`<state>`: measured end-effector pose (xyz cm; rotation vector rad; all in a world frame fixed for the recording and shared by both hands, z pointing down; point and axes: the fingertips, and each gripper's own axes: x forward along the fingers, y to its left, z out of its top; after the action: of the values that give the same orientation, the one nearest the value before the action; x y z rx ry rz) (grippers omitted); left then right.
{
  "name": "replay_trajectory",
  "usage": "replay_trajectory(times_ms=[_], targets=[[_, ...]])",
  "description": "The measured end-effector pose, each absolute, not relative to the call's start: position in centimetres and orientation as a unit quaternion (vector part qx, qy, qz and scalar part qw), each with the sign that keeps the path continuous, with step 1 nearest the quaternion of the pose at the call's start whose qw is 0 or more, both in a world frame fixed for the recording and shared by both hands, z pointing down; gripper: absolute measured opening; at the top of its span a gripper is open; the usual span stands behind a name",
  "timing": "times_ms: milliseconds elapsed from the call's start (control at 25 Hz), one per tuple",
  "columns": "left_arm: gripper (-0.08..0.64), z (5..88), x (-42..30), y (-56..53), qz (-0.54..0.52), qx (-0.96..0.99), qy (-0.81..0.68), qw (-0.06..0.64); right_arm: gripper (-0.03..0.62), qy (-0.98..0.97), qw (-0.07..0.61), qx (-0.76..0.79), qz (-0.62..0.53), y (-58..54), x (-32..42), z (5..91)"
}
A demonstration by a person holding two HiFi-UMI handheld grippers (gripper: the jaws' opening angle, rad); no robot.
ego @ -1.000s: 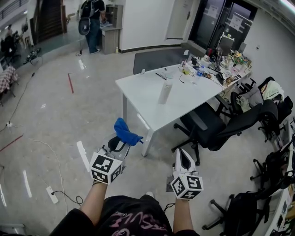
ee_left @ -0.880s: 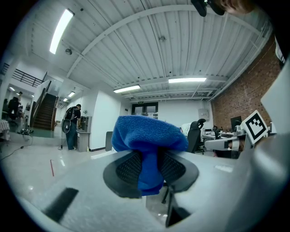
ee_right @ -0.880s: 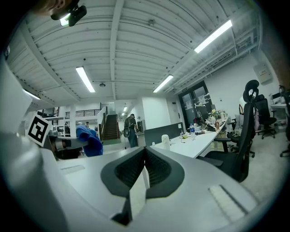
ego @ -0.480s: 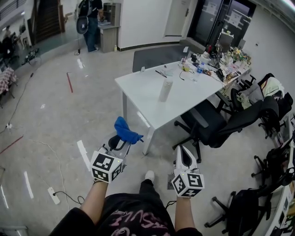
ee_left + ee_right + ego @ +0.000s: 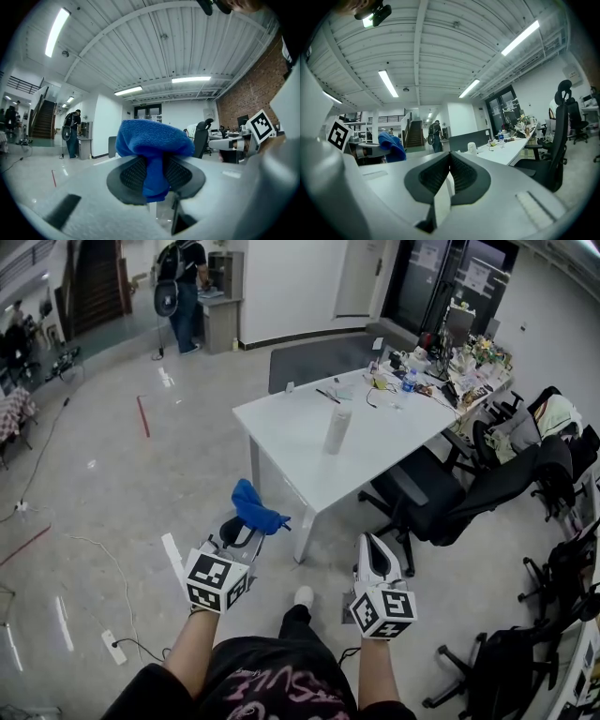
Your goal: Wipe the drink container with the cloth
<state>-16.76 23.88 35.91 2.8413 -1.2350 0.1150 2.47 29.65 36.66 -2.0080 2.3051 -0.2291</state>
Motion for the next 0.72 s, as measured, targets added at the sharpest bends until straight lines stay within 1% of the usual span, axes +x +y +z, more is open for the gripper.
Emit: replay_trajectory(times_ms=[720], targets=[[0.098,38.1,-14.7,15.3,0.054,0.915,-0.398,0.040,-0.002,0.751,0.035,-0.651,-0.101,20.6,4.6,38.6]])
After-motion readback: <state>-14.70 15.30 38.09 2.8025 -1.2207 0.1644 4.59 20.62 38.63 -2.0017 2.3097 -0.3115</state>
